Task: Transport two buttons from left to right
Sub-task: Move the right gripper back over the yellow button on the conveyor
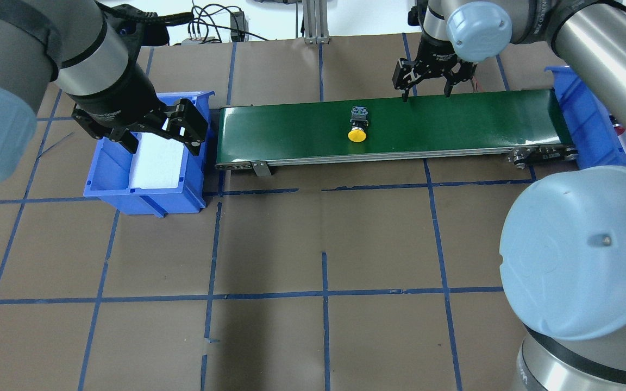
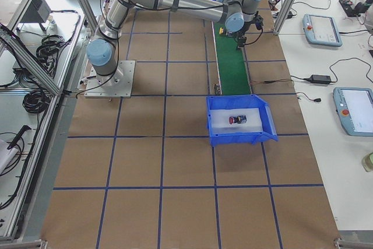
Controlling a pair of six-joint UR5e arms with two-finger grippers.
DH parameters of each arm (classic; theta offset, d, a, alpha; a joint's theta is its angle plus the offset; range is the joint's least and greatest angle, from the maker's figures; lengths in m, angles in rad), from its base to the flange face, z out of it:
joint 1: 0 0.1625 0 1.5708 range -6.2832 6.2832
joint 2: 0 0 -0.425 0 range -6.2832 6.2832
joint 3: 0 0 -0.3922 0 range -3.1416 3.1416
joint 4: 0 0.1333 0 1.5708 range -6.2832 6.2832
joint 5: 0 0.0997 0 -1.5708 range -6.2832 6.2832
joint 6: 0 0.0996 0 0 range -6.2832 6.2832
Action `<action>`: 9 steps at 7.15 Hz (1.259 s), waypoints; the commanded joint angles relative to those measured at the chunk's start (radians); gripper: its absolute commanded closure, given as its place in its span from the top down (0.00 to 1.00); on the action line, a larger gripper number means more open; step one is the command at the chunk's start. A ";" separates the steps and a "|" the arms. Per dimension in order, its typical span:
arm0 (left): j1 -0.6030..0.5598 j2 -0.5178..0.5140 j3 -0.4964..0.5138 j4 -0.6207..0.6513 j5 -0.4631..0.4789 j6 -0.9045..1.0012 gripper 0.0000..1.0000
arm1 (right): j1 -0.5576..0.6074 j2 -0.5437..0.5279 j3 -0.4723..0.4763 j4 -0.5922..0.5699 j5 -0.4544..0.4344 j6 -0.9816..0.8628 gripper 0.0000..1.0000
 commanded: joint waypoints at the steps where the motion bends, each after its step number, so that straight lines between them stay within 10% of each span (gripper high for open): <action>1: 0.001 0.001 0.000 0.000 0.000 0.000 1.00 | 0.027 0.020 0.013 -0.052 0.005 0.051 1.00; 9: 0.001 0.001 -0.002 -0.002 0.002 0.002 1.00 | 0.056 0.028 0.010 -0.066 0.003 0.136 1.00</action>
